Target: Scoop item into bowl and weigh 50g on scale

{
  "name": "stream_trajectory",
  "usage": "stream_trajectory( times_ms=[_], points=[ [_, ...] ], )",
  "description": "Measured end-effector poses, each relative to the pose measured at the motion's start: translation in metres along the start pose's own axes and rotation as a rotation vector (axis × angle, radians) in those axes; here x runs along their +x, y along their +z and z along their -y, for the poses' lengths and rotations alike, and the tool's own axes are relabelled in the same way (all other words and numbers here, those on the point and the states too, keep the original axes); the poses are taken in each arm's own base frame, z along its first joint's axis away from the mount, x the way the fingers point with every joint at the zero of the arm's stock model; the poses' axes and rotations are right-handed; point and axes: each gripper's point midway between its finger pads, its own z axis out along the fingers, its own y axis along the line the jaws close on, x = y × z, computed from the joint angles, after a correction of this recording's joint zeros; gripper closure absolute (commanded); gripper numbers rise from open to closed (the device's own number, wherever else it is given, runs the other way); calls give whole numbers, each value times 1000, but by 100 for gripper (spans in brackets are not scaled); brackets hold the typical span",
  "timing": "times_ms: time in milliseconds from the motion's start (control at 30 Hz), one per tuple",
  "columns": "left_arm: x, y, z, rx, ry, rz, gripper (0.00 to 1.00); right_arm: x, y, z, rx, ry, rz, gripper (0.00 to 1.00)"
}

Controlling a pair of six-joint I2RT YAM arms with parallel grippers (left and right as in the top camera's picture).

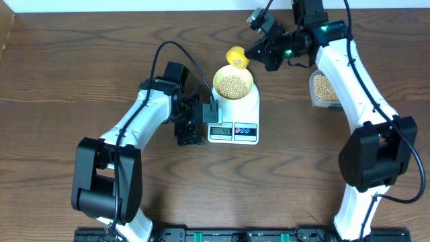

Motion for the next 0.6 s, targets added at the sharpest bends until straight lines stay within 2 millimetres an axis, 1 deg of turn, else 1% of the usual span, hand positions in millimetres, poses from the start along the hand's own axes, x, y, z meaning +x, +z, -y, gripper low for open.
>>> stream_trajectory(
  times_ms=[367, 500, 600],
  points=[
    [0, 0, 0, 0, 0, 0, 2, 0, 0, 0, 0, 1, -1, 99],
    [0, 0, 0, 0, 0, 0, 2, 7, 0, -11, -52, -10, -17, 99],
    [0, 0, 0, 0, 0, 0, 2, 3, 1, -10, -46, -36, -5, 99]
  ],
)
